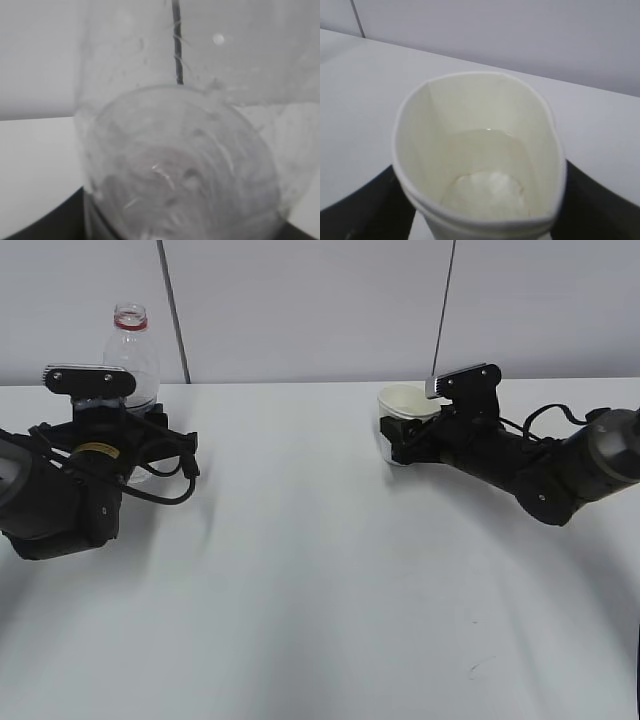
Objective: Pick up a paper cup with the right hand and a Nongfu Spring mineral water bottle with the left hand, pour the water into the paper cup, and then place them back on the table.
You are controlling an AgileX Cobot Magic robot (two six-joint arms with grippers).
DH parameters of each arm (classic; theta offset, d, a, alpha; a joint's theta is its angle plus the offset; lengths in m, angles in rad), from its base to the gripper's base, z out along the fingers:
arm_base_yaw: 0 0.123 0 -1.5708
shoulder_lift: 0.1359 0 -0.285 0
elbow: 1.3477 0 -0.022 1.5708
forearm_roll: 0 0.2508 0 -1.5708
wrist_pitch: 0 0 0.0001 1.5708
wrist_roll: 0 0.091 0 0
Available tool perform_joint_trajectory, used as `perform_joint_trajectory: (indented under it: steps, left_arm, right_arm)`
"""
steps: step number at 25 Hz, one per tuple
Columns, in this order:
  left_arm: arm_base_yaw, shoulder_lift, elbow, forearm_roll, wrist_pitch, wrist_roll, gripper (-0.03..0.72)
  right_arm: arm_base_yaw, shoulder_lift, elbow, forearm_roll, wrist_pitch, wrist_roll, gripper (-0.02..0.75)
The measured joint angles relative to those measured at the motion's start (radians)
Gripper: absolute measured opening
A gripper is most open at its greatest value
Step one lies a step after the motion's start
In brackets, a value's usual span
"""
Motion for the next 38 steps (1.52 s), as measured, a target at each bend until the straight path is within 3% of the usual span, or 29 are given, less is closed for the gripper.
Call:
perform_joint_trajectory:
  steps: [20, 38]
  left_arm:
    - [0.001, 0.000, 0.000, -0.001, 0.000, -0.003, 0.363]
    - [0.001, 0.000, -0.002, -0.001, 0.007, -0.003, 0.362]
  right_arm:
    - [0.000, 0.000, 0.003, 0.002, -0.009, 0.000, 0.540]
    - [0.000, 0.000, 0.108, 0.017, -0.111, -0.018, 0.540]
